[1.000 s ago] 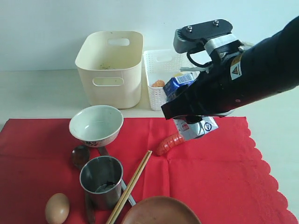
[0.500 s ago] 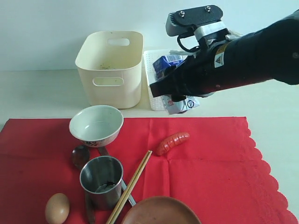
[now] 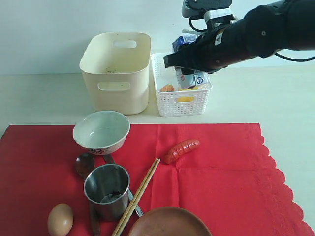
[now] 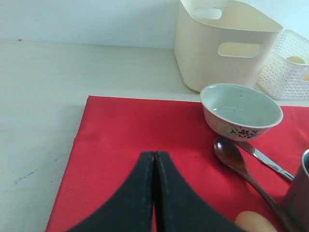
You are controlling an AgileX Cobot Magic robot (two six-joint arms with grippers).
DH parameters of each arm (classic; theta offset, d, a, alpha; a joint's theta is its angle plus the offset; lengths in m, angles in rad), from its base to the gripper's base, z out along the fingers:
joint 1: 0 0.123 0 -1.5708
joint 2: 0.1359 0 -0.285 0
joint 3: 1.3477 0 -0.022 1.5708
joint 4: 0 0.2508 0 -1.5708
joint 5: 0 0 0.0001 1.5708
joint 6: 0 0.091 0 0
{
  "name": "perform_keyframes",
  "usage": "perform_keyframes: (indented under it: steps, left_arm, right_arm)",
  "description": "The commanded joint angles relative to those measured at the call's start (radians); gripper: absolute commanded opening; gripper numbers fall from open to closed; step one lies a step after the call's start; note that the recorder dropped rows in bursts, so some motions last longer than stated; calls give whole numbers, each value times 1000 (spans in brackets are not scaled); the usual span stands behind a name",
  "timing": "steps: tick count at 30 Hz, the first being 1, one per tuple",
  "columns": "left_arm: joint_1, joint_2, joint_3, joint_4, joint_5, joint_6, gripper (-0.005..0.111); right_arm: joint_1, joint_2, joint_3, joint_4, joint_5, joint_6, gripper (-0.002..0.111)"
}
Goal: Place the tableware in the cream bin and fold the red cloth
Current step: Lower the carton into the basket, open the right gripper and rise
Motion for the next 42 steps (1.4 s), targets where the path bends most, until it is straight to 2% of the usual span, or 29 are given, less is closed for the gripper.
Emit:
perform_keyframes:
  steps: [1, 11, 27, 42]
  left_arm:
    - [3, -5, 2, -2, -11, -6, 0]
    - [3, -5, 2, -2, -11, -6, 0]
    - [3, -5, 2, -2, -11, -6, 0]
    - [3, -5, 2, -2, -11, -6, 0]
  right_arm:
    - [-22, 99, -127, -9, -41, -36, 0]
    - [-45, 314, -369, -9, -4, -168, 0]
    - [-85, 560, -712, 107, 308, -168, 0]
    - [-85, 615, -750, 105, 372, -168, 1]
